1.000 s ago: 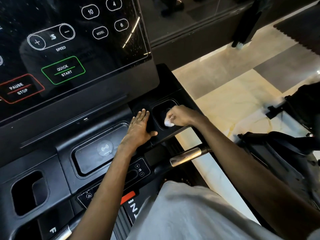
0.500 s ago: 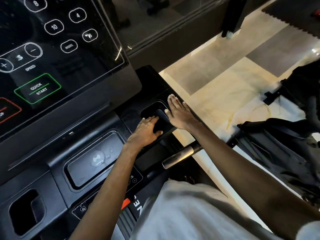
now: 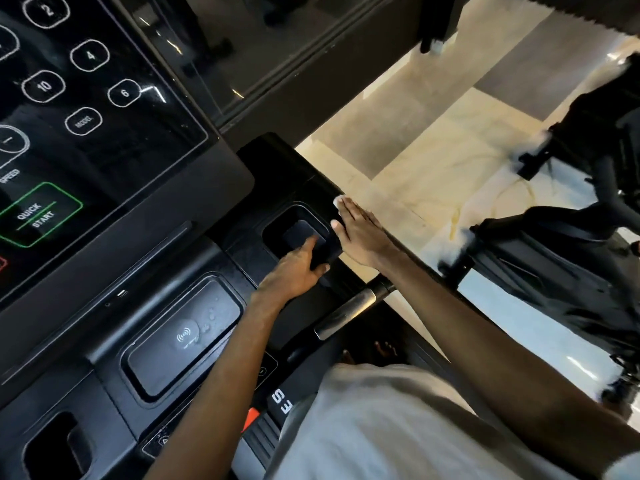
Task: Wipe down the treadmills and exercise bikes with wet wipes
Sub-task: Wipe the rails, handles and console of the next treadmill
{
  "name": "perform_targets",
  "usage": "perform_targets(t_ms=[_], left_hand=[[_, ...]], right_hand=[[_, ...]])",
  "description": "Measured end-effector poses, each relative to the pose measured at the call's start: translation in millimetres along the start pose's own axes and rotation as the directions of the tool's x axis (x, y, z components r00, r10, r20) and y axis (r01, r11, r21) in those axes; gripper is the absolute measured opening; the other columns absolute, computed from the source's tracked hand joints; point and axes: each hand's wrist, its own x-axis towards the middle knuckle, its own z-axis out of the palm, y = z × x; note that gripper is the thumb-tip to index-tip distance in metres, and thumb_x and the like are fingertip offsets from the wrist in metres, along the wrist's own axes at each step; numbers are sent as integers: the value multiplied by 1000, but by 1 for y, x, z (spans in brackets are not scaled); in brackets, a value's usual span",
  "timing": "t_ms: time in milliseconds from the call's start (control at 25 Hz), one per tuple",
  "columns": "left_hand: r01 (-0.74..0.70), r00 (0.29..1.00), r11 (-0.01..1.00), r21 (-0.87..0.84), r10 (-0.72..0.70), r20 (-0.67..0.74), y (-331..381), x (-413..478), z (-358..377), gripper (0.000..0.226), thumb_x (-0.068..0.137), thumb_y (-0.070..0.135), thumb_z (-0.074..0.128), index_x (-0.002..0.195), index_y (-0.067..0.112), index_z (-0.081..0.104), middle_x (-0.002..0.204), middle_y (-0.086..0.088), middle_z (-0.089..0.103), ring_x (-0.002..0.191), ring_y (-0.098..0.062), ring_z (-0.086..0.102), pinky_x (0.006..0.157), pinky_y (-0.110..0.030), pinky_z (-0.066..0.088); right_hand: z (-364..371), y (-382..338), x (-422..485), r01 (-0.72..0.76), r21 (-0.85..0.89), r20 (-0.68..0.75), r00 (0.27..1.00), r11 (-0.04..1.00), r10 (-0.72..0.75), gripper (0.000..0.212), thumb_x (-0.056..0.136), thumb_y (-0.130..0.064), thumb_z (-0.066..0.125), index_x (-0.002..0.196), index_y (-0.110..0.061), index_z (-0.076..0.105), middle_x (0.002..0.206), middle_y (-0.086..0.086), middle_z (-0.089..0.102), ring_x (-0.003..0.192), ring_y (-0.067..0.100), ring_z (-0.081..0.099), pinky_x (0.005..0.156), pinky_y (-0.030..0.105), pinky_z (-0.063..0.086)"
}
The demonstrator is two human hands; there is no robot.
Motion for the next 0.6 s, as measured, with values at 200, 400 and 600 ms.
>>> perform_targets(t_ms=[200,400,600], left_hand=[[-4,1000,1000,27,5,-30,12,12,10,71,102,34,56,159,17,18,146,-19,48,134,-36,48,109,-46,42],[-5,1000,1000,8,5,-31,12,19,18,62,104,33,51,157,12,27,142,-21,50,130,-35,51,107,-46,44],[-25,997,998,-56,20,-74,1,19,20,60,101,37,57,153,15,37,141,-16,55,131,-32,52,108,-44,45]], right_hand=[[6,43,-63,-92,1,-53,994,996,92,64,105,-47,21,161,-15,15,168,1,14,154,15,12,124,39,14],[7,44,-88,70,-95,-55,996,993,-76,65,103,-49,14,161,-20,18,168,-5,12,154,8,7,126,36,14],[5,47,-104,65,-180,-32,997,982,-72,62,104,-46,12,161,-25,7,168,-7,3,154,7,2,126,34,7]])
